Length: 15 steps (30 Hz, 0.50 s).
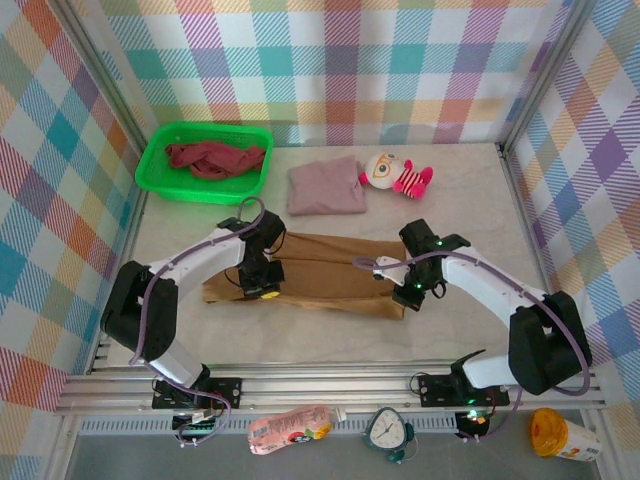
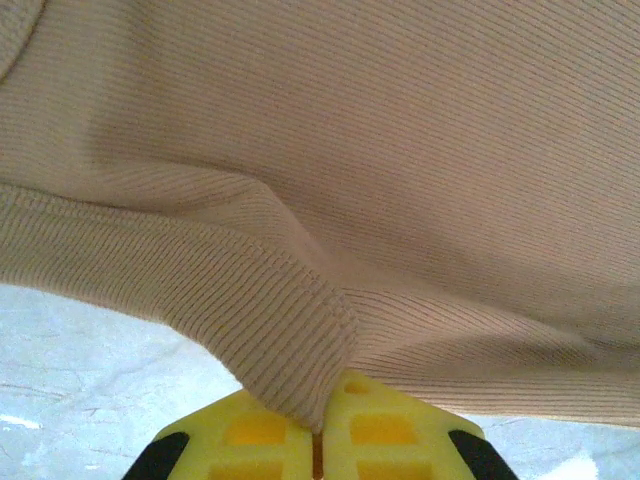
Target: Fold and stack the tank tops
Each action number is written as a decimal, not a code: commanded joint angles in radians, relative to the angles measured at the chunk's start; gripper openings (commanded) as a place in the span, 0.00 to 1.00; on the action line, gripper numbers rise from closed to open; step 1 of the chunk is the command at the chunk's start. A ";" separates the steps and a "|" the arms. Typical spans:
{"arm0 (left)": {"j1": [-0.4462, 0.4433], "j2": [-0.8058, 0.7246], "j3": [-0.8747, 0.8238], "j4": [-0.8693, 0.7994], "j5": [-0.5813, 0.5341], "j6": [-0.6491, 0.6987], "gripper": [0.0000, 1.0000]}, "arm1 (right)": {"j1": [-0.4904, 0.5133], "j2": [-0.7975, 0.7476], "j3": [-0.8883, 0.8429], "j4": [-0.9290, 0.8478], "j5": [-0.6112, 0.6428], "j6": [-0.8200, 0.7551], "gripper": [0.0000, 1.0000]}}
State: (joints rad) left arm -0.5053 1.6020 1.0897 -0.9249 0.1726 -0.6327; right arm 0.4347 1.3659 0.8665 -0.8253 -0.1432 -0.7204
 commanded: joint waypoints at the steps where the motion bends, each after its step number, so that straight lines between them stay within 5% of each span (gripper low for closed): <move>1: 0.023 0.031 0.038 -0.020 -0.002 0.040 0.08 | -0.019 0.027 0.030 0.010 -0.029 -0.015 0.02; 15: 0.030 0.181 0.126 0.011 -0.038 0.070 0.15 | -0.055 0.148 0.048 0.105 0.046 0.030 0.03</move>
State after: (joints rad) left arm -0.4850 1.7699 1.1927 -0.9092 0.1627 -0.5781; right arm 0.3882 1.4994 0.8883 -0.7525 -0.1112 -0.7109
